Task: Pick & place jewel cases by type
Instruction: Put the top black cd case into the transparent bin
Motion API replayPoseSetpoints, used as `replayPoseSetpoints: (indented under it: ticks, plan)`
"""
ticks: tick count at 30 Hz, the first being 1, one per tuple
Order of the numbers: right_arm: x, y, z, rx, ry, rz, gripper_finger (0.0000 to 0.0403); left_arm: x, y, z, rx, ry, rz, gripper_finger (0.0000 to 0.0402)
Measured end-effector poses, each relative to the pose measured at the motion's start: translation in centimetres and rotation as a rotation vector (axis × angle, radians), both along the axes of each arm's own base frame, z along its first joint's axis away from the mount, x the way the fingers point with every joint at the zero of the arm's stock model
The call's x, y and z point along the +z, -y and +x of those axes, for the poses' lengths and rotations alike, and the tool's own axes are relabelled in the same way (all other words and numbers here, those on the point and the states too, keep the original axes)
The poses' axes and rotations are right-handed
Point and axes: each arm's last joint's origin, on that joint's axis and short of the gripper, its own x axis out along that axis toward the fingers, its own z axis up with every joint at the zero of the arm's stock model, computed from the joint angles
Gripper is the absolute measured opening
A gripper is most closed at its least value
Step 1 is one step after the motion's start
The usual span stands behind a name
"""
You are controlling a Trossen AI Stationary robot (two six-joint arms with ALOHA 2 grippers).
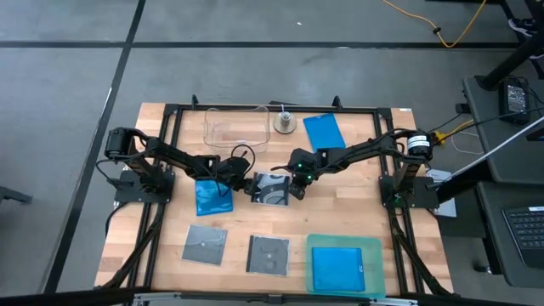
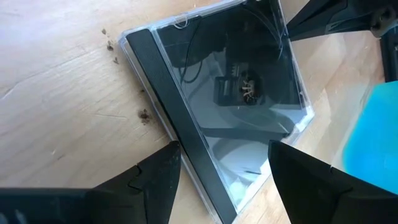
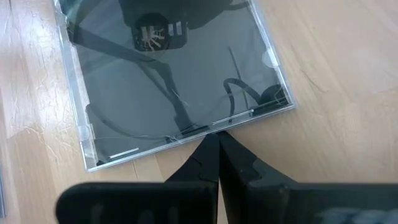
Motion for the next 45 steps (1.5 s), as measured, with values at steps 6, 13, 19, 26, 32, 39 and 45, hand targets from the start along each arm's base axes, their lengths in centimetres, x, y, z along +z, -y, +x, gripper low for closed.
replayPoseSetpoints:
  ticks: [6,13,19,26,32,39,45]
  plan:
    - [0.0,0.0,0.0,0.010,0.002,-0.006,0.0004,0.2,0.0,0.0,0.005,0.006,-0.007,0.0230]
    - [0.0,0.1,0.0,0.018,0.004,-0.012,0.0004,0.7,0.0,-0.2,0.001,0.015,-0.001,0.0230]
    - [0.0,0.5,-0.1,0.012,0.005,-0.005,0.0004,1.2,0.0,-0.3,-0.004,0.031,0.009,0.0225]
    - [0.0,0.7,-0.1,0.029,0.003,-0.009,0.0004,2.6,-0.1,-0.5,0.006,0.085,0.056,0.0215]
    - [0.0,0.7,-0.2,0.031,0.001,-0.012,0.0004,4.0,0.2,-0.6,-0.001,0.152,0.084,0.0214]
    - [0.0,0.7,-0.1,0.030,0.004,-0.015,0.0004,5.0,0.4,-0.3,-0.013,0.223,0.097,0.0214]
    - [0.0,0.7,-0.1,0.031,0.004,-0.014,0.0004,4.6,0.4,-0.5,-0.024,0.186,0.084,0.0214]
